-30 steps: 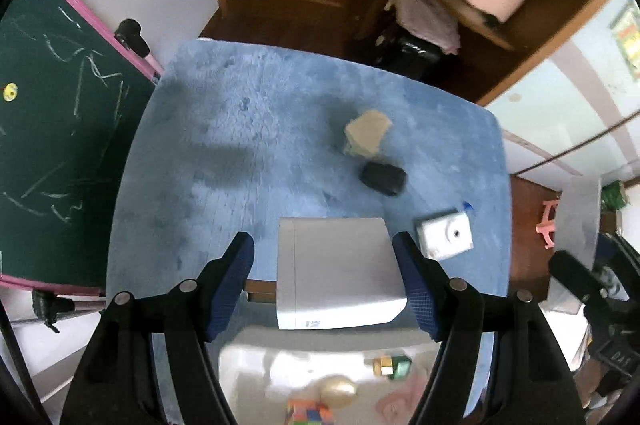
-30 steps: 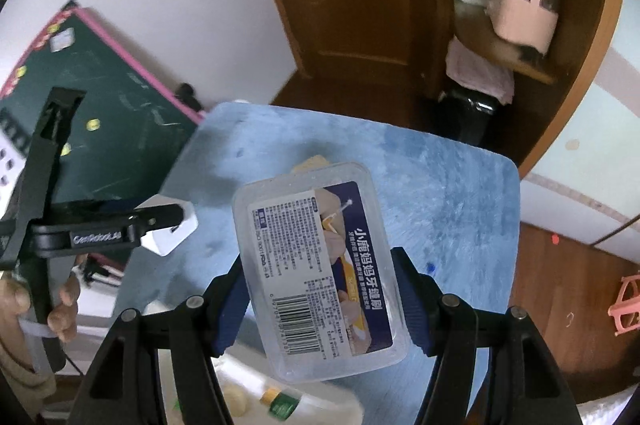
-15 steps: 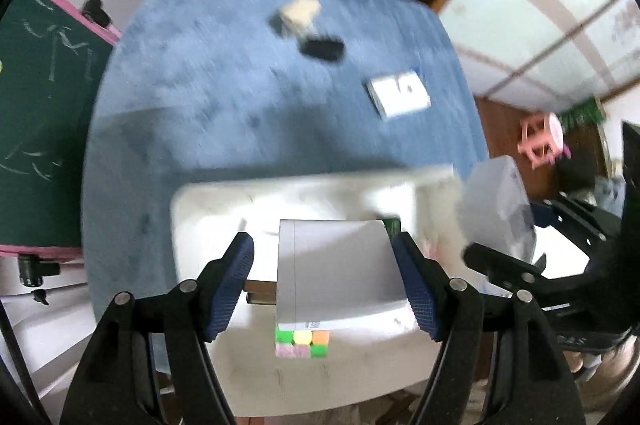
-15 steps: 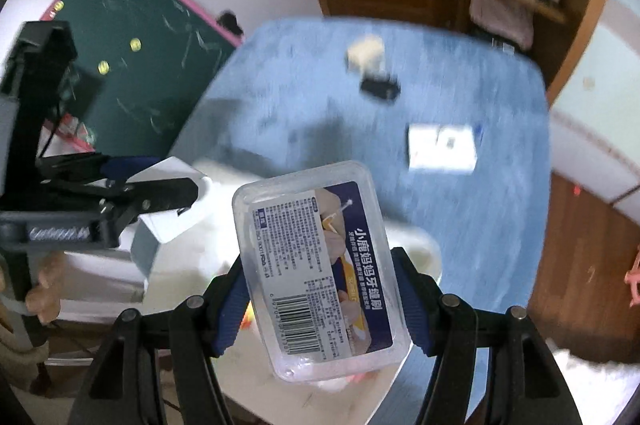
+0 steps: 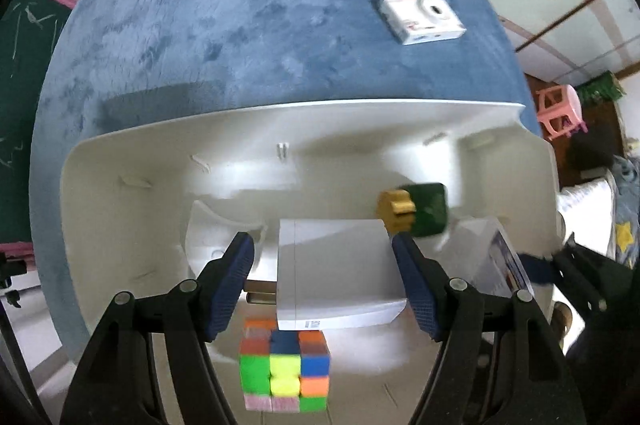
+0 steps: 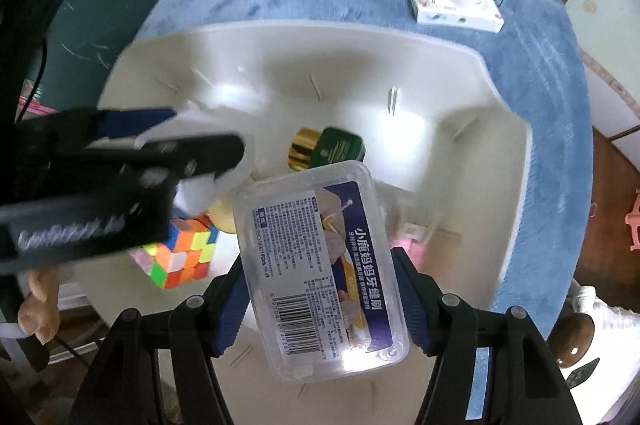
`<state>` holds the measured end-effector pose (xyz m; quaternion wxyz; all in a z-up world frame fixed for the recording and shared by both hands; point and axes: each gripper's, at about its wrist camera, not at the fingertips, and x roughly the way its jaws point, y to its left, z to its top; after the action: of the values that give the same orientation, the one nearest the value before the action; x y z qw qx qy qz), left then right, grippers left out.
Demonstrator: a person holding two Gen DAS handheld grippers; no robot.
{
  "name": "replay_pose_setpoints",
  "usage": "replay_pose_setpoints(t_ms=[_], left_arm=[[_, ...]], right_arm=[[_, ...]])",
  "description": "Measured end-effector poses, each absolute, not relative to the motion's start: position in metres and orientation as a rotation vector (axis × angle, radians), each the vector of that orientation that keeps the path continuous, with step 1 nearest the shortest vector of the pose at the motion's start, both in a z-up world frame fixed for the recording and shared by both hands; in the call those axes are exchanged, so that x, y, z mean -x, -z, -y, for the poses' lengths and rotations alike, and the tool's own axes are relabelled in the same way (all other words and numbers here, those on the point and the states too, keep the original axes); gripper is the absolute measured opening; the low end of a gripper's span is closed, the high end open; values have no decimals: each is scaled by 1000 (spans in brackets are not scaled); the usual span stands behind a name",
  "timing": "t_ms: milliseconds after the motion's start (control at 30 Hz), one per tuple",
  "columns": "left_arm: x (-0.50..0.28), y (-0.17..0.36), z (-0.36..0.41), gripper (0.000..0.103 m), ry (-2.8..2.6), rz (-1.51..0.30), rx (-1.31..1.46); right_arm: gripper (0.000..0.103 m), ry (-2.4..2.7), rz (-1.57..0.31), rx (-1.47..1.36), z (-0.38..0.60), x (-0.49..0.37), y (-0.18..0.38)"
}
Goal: Organize rigid objects
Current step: 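Carry the white charger and clear plastic box into the tray, then open both tools to release the charger and box in the tray, then raise both tools away from the tray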
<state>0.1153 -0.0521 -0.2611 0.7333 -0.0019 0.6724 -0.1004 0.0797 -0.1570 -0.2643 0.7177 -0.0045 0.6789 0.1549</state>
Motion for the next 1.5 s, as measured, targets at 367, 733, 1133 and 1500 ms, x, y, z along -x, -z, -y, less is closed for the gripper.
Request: replay_pose_setpoints(t_ms=[367, 733, 1133, 1500], left_arm=[[-116, 280, 36, 75, 141, -1526, 73], [-104, 218, 31, 76, 158, -1402, 94], [-101, 132, 50, 77, 150, -1269, -24], [-128, 40, 54, 77, 158, -1103, -172]], right_arm=[[71, -347, -1486, 77, 144, -75, 267], [71, -371, -1424, 46, 163, -48, 231], [71, -373, -1291, -20, 178, -37, 167], [71, -370, -1137, -62, 193, -52, 101]])
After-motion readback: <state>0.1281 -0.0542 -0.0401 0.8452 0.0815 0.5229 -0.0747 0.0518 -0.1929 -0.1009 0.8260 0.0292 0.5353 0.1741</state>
